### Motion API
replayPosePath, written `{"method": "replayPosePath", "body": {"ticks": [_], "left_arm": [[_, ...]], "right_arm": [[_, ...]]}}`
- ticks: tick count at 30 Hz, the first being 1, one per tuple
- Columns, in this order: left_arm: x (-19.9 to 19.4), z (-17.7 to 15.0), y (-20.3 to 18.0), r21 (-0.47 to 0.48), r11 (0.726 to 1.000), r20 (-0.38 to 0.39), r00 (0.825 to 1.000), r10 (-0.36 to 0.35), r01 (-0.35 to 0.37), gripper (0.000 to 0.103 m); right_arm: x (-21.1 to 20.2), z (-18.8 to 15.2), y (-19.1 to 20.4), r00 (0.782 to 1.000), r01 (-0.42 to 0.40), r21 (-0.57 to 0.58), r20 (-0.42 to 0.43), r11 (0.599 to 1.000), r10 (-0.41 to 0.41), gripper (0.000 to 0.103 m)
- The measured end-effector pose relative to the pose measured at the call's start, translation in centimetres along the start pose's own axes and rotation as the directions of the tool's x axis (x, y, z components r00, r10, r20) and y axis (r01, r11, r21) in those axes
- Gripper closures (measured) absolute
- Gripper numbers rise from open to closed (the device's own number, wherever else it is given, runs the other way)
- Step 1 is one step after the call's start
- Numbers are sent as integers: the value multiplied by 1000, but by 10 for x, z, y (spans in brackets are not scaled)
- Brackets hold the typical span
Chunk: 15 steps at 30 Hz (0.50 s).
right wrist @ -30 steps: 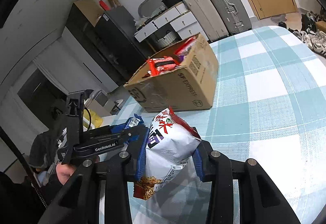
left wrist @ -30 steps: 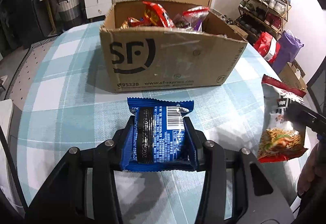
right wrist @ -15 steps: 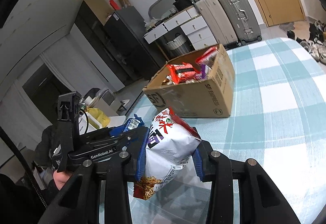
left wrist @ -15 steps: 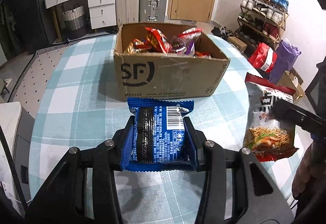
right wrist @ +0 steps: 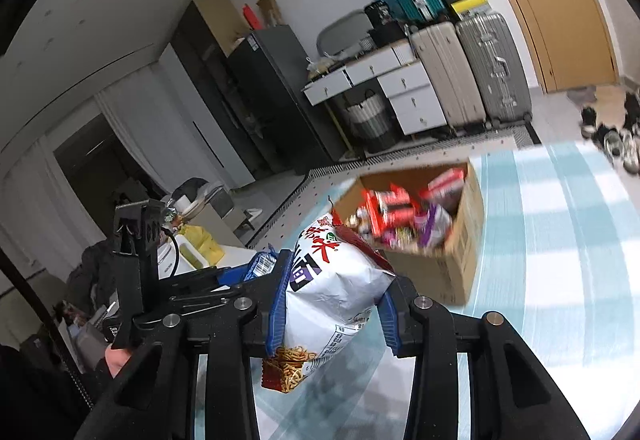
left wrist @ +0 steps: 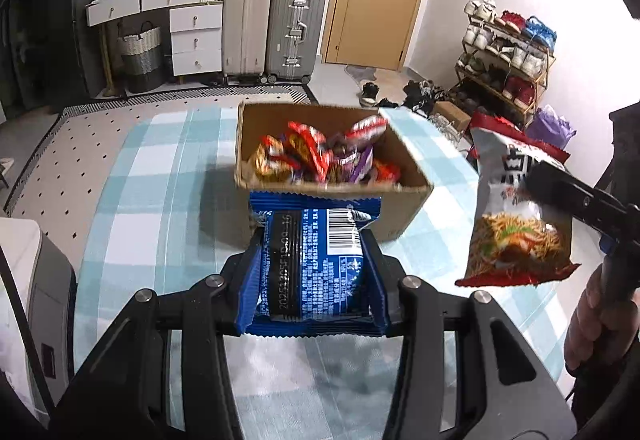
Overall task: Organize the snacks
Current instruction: 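Carry the blue pack in the left gripper over the box while the right carries the noodle bag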
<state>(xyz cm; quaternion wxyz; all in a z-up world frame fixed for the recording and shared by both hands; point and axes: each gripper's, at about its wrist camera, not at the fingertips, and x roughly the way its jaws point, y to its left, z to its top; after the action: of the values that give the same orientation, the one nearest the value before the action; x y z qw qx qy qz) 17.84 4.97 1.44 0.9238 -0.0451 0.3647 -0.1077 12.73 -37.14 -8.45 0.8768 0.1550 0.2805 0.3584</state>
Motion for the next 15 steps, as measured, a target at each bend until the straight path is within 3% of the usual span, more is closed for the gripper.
{"method": "replayPosePath", "body": {"ticks": [15], "left_arm": [[17,78,13,-4,999,-9,999,-37,37,61]], "right_arm": [[30,73,11,1000,6,-51,13,999,-5,64]]}}
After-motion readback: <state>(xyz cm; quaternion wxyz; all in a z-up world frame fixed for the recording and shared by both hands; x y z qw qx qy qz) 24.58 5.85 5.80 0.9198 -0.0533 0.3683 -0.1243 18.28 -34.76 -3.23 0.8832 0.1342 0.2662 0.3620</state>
